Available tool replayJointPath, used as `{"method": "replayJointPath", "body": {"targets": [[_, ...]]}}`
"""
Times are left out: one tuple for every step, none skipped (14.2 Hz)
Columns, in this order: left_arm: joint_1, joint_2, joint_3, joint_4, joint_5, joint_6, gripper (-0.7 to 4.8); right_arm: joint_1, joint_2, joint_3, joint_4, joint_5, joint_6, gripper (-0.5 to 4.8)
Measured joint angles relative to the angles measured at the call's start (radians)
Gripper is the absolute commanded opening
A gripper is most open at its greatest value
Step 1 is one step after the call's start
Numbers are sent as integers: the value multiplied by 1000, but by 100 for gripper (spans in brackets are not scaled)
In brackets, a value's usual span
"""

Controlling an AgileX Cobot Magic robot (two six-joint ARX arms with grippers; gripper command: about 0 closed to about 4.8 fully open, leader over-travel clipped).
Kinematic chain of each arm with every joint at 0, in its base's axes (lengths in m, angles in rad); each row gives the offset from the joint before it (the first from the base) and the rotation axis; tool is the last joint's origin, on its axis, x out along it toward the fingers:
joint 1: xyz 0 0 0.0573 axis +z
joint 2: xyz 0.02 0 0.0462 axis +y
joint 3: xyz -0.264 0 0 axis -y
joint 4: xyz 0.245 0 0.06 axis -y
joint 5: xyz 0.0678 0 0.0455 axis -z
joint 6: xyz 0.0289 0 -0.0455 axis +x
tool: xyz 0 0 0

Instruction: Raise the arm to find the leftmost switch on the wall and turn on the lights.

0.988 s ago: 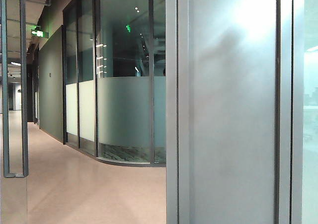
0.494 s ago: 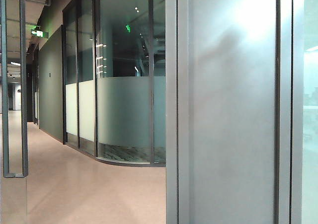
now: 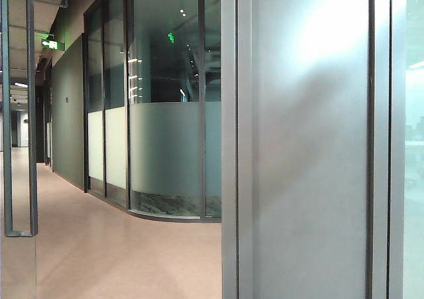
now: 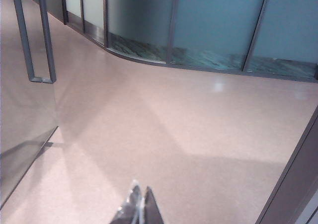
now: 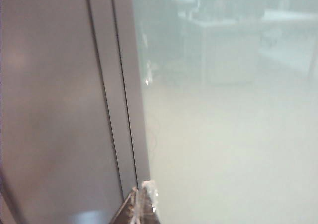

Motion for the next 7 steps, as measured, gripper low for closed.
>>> {"method": "replayJointPath", "body": {"targets": [[0, 0, 0, 0, 0, 0, -5, -18, 0, -30, 18, -9, 19, -1], [0, 0, 0, 0, 0, 0, -5, -23, 0, -55, 27, -8, 25, -1], [0, 0, 0, 0, 0, 0, -5, -24, 0, -82, 34, -6, 28, -1], [0, 0, 0, 0, 0, 0, -5, -23, 0, -104, 67, 5, 28, -1], [0, 0, 0, 0, 0, 0, -5, -23, 0, -131, 101, 10, 29, -1], [0, 0, 0, 0, 0, 0, -5, -21, 0, -174, 135, 10, 31, -1], [0, 0, 0, 0, 0, 0, -5, -14, 0, -196, 161, 10, 43, -1]]}}
